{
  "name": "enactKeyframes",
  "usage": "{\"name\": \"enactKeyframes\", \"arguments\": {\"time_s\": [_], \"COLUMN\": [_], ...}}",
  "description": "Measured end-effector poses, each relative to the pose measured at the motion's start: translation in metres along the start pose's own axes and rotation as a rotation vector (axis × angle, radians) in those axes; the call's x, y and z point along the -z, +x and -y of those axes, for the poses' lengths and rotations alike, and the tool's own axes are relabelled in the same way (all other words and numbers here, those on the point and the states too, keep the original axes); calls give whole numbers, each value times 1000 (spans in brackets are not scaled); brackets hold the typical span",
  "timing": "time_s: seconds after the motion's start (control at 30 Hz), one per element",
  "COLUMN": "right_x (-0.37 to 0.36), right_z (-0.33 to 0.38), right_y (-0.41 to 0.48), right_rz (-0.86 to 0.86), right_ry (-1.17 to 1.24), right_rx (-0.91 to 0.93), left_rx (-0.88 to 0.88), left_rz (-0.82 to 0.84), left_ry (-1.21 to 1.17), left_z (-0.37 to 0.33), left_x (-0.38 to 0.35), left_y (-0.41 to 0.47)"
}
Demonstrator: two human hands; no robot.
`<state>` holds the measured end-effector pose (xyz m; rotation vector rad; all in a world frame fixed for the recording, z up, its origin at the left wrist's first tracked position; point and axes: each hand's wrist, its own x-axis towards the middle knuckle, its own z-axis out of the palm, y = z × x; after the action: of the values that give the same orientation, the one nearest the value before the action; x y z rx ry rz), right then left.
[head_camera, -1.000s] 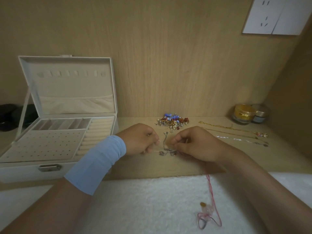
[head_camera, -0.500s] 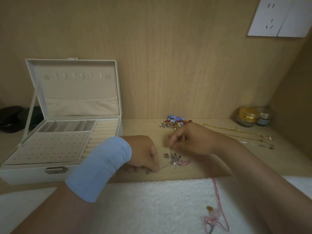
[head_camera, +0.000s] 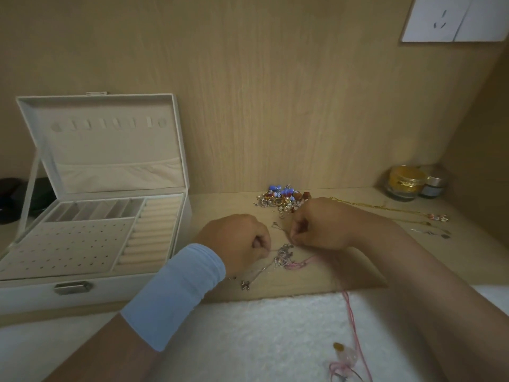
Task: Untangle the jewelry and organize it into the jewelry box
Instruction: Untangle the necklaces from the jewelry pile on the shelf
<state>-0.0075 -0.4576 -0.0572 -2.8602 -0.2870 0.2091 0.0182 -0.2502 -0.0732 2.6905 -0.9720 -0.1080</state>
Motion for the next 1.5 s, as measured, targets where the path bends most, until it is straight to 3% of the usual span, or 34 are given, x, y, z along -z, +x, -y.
{"name": "enactKeyframes", "arguments": {"time_s": [0.1, 0.23, 0.5, 0.67, 0.83, 1.03, 1.2, 1.3, 1.5], "right_x": [3, 3, -11, -7, -6, -13, -17, -19, -19], "right_z": [-1, 1, 31, 34, 35, 36, 38, 37, 34], "right_y": [-2, 1, 5, 4, 3, 5, 8, 11, 9], "right_rz": [33, -22, -40, -98, -40, -210, -288, -228, -41], "right_ry": [-33, 49, 863, 917, 960, 1049, 1170, 1113, 1106], "right_rx": [-14, 5, 105, 106, 33, -37, -115, -80, -12], "left_rx": [34, 69, 34, 127, 168, 184, 169, 120, 173], "left_rz": [-37, -134, -217, -204, -162, -172, -67, -9, -71], "left_ry": [26, -254, -758, -924, -1076, -945, -783, -723, -701], "left_z": [8, 15, 7, 10, 12, 16, 20, 19, 24], "left_x": [0, 8, 29, 30, 30, 29, 24, 23, 20], "left_y": [1, 3, 0, 3, 4, 4, 1, 1, 3]}}
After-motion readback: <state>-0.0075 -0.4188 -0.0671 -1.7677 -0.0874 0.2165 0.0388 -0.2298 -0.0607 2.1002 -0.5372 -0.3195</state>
